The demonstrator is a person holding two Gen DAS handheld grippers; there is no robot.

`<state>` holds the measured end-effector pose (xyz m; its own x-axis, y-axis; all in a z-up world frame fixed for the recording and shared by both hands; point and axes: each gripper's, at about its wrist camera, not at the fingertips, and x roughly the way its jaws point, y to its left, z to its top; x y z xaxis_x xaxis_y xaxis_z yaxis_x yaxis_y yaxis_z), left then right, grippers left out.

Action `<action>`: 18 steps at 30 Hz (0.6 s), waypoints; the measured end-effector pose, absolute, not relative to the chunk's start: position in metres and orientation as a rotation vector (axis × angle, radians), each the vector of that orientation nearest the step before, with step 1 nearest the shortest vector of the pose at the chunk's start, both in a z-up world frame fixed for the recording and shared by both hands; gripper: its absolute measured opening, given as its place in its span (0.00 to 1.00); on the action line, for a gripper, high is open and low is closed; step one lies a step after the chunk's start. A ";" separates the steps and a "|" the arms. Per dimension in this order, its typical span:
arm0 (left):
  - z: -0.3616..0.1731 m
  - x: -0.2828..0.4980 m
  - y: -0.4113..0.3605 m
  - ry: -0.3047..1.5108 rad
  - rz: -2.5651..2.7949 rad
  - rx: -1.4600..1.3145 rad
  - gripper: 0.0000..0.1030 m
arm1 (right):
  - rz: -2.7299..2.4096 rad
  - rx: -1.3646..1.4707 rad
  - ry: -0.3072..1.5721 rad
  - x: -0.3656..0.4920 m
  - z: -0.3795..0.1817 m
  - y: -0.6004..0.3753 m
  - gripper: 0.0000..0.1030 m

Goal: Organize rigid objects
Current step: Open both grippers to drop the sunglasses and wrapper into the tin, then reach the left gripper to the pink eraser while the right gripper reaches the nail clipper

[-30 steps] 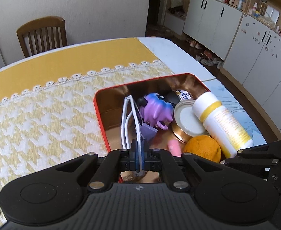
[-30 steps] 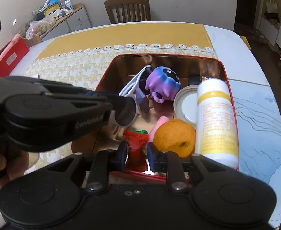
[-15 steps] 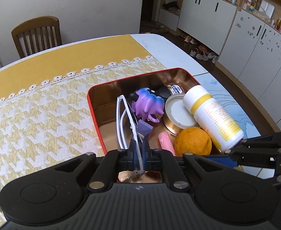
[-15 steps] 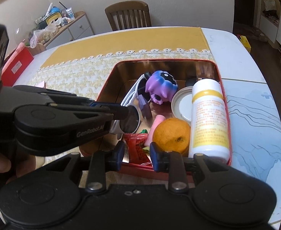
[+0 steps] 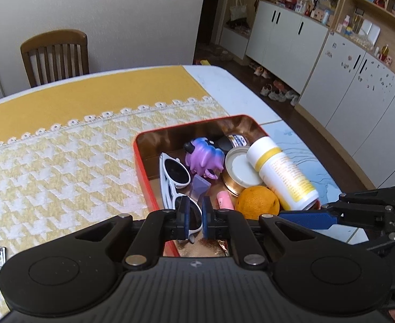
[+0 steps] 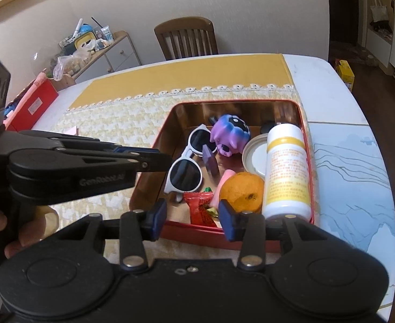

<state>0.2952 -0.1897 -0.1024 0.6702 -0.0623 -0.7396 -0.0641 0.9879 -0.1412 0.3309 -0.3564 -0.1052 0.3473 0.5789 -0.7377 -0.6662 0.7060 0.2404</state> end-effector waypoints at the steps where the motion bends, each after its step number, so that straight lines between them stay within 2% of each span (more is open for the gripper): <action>1: -0.100 0.292 -0.189 0.833 -0.002 -0.159 0.08 | 0.810 -0.108 0.905 0.330 -0.103 -0.357 0.46; 5: -0.090 0.278 -0.185 0.799 0.003 -0.151 0.09 | 0.812 -0.117 0.883 0.324 -0.096 -0.356 0.55; 7: -0.085 0.272 -0.181 0.783 0.003 -0.151 0.19 | 0.816 -0.115 0.879 0.322 -0.093 -0.355 0.56; 9: -0.081 0.264 -0.176 0.763 0.004 -0.156 0.42 | 0.820 -0.117 0.871 0.318 -0.089 -0.352 0.60; 11: -0.078 0.257 -0.170 0.744 0.009 -0.172 0.54 | 0.824 -0.125 0.860 0.314 -0.086 -0.348 0.62; 16: -0.074 0.240 -0.148 0.721 0.026 -0.212 0.54 | 0.825 -0.127 0.848 0.303 -0.078 -0.335 0.71; 18: -0.072 0.232 -0.139 0.710 0.044 -0.214 0.60 | 0.821 -0.133 0.835 0.297 -0.074 -0.327 0.77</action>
